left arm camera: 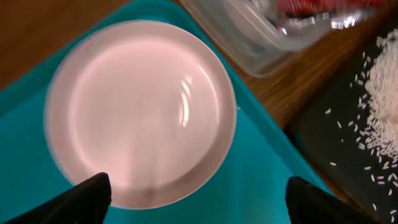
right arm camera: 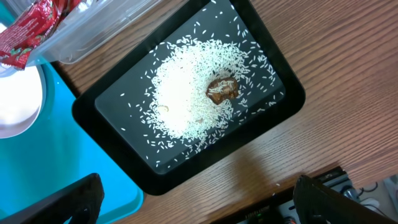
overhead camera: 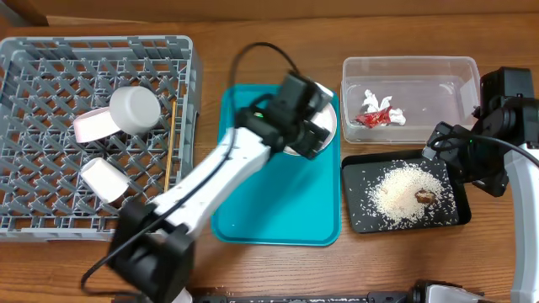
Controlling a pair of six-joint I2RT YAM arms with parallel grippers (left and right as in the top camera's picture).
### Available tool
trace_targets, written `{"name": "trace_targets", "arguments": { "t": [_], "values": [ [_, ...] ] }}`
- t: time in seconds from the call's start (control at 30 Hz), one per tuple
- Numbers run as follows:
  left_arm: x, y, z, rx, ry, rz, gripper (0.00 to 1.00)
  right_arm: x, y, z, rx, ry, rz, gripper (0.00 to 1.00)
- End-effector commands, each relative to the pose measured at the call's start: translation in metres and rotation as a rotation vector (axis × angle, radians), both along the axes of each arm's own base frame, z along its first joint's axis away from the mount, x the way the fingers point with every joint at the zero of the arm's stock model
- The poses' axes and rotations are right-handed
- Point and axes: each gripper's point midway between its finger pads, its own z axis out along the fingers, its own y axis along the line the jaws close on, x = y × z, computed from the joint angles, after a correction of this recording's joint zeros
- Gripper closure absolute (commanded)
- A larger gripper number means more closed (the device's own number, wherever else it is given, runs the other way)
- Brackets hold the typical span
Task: Sort waste into correct bins and load items into the dishwasher
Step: 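Grasp the rim of the pink plate with the left gripper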
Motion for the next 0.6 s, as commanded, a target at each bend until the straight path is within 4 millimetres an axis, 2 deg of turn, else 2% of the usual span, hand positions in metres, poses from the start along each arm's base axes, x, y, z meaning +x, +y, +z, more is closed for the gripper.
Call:
{"name": "trace_targets", "arguments": {
  "t": [0.0,0.13,0.23,0.43,0.47,0.57],
  "values": [
    [-0.001,-0.005,-0.057,0.118,0.051,-0.038,0.07,0.002,0.001,0.002,0.003,-0.013,0.003,0.01],
    [-0.008,0.006,-0.104,0.192,0.15,0.005,0.1,0.002,0.001,0.003,0.002,-0.013,0.003,0.01],
    [-0.019,0.016,-0.123,0.24,0.221,0.02,0.27,0.002,0.001,0.003,0.002,-0.014,0.003,0.01],
    [-0.04,0.033,-0.127,0.309,0.307,0.018,0.89,0.002,0.001,0.003,0.002,-0.014,0.003,0.01],
    [-0.043,0.035,-0.127,0.315,0.319,0.025,0.96,0.002,0.001,0.003,0.002,-0.014,0.003,0.01],
    [-0.043,0.036,-0.122,0.304,0.325,0.068,0.96,0.002,0.001,0.003,0.002,-0.014,0.003,0.01]
  ]
}}
